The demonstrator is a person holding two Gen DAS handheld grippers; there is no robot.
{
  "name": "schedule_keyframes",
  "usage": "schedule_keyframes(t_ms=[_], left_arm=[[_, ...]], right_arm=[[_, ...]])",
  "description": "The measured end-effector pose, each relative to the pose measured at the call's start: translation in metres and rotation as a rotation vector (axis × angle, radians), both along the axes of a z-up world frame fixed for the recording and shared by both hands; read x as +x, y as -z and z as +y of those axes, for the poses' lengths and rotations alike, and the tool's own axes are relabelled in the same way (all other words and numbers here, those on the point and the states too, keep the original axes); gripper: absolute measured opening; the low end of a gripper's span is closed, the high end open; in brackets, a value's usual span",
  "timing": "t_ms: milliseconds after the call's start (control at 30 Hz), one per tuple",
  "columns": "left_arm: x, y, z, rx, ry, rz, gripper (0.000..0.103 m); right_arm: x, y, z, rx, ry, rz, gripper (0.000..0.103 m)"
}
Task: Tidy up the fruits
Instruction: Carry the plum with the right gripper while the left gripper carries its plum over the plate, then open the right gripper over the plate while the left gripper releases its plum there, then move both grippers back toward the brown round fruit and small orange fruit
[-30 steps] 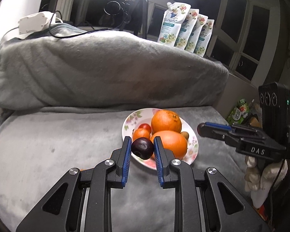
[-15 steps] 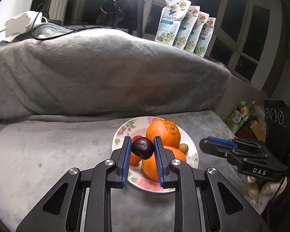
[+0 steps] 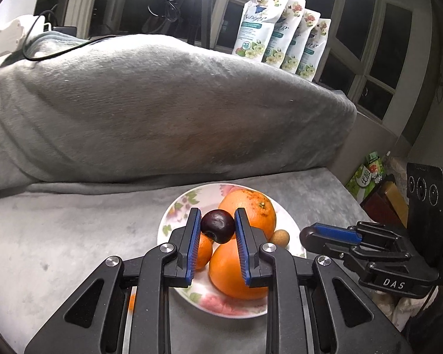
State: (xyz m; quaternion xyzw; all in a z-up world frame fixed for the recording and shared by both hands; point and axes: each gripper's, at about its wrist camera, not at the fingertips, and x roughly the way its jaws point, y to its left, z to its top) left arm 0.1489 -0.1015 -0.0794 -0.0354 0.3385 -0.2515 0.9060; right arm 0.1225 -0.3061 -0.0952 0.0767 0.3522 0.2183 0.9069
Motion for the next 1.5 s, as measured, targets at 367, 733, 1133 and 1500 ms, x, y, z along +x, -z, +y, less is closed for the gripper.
schedule_keyframes(t_ms=[367, 733, 1133, 1500], left_arm=[[0.008, 0.003, -0.004, -0.005, 0.007, 0.018, 0.022], [0.01, 0.002, -0.004, -0.007, 0.009, 0.016, 0.022], [0.007, -0.003, -0.008, -0.003, 0.014, -0.004, 0.054], [0.006, -0.007, -0.01, 0.009, -0.019, -0.006, 0.08]], right_arm=[[0.002, 0.002, 0.004, -0.003, -0.017, -0.004, 0.024], [0.003, 0.002, 0.005, 0.003, -0.012, -0.012, 0.043], [0.003, 0.0, 0.007, -0.006, -0.018, -0.032, 0.066], [-0.003, -0.004, 0.011, -0.03, -0.02, -0.069, 0.09]])
